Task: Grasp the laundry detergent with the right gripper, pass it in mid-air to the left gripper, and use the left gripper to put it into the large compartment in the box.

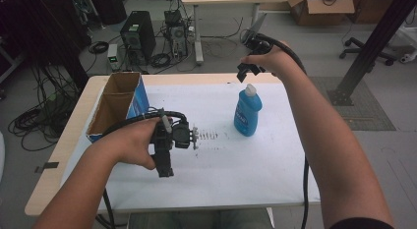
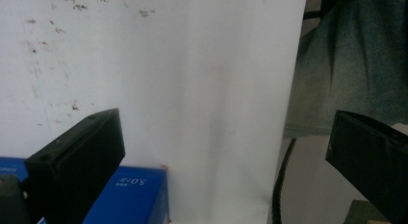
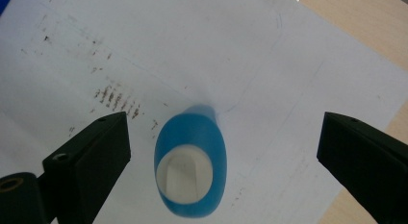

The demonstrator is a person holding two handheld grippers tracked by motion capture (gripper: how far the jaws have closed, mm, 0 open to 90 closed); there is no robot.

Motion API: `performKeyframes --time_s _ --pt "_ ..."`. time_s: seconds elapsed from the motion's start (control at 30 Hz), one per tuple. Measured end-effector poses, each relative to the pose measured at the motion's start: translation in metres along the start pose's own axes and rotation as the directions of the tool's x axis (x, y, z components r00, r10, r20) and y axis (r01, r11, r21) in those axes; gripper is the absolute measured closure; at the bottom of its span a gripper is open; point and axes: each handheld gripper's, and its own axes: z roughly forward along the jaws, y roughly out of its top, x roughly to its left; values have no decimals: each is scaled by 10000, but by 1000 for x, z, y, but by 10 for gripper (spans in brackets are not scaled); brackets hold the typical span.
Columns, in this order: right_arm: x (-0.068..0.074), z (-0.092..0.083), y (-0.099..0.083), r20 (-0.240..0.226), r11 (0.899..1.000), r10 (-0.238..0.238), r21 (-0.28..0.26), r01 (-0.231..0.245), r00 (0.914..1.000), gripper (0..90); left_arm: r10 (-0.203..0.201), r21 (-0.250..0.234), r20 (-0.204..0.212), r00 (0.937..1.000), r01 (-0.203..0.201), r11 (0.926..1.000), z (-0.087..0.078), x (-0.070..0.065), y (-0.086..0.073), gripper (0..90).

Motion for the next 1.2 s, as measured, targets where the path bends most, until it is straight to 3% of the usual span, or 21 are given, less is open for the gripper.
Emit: performKeyframes --time_s 0.53,0.8,1.2 --pt "9 -21 -45 -268 9993 -372 1 372 9989 47 0 107 -167 9999 2 9999 -6 -1 0 2" --pt "9 -13 -80 -353 9987 -492 -152 487 9982 49 53 95 -213 9998 -51 9999 -8 -3 4 2" --pt "-3 4 -112 -746 9976 -107 -694 55 9972 50 103 177 -182 9998 -100 9998 -7 -6 6 2"
